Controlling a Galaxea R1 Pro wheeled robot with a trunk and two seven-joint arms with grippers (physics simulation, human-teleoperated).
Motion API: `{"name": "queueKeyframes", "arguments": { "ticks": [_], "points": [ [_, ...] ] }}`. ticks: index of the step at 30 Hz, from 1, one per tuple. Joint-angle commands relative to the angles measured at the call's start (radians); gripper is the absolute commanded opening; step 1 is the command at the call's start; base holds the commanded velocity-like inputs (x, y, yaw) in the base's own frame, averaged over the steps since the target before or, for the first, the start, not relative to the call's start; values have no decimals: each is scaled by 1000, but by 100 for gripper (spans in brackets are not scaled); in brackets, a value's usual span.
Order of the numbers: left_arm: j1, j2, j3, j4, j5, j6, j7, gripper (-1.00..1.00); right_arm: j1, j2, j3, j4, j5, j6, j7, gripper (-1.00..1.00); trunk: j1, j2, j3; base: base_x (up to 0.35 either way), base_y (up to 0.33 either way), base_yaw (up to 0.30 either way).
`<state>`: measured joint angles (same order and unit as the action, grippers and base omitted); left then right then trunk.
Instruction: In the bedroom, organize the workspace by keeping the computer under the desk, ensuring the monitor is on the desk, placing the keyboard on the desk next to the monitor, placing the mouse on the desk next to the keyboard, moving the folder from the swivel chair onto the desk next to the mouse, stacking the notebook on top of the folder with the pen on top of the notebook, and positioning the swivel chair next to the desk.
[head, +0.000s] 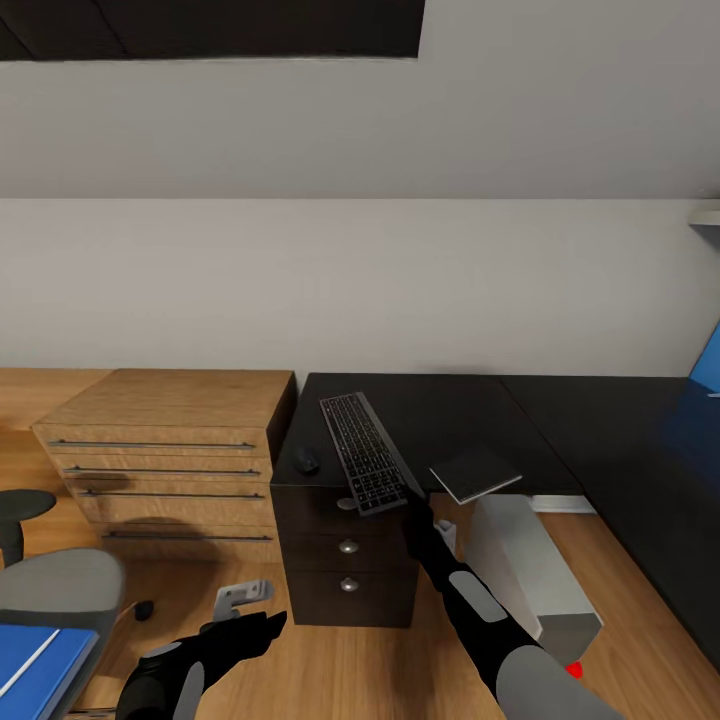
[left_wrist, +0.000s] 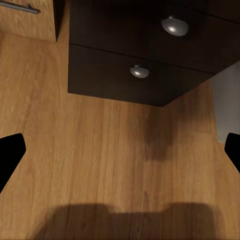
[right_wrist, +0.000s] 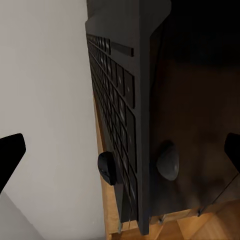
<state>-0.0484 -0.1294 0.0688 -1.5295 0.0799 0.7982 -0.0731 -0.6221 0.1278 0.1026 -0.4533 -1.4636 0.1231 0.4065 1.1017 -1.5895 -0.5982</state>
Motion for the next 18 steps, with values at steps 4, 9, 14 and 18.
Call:
{"name": "queueKeyframes", "arguments": {
  "ticks": [4,9,14,18],
  "points": [
    [-1,-2,3,-3,8,6,0,100,-1,0,3,1,-11,3,3,100,4,-8,-4,0,0,0],
    [-1,-2,3,-4,9,6,1,100,-1,0,5,1,-11,3,3,100,23,-43,-20,0,0,0],
    [-1,-3,3,-4,9,6,1,100,-1,0,5,1,-11,3,3,100,42,-78,-35,0,0,0],
    [-1,-3,3,-3,8,6,1,100,-1,0,5,1,-11,3,3,100,42,-78,-35,0,0,0]
  ]
}}
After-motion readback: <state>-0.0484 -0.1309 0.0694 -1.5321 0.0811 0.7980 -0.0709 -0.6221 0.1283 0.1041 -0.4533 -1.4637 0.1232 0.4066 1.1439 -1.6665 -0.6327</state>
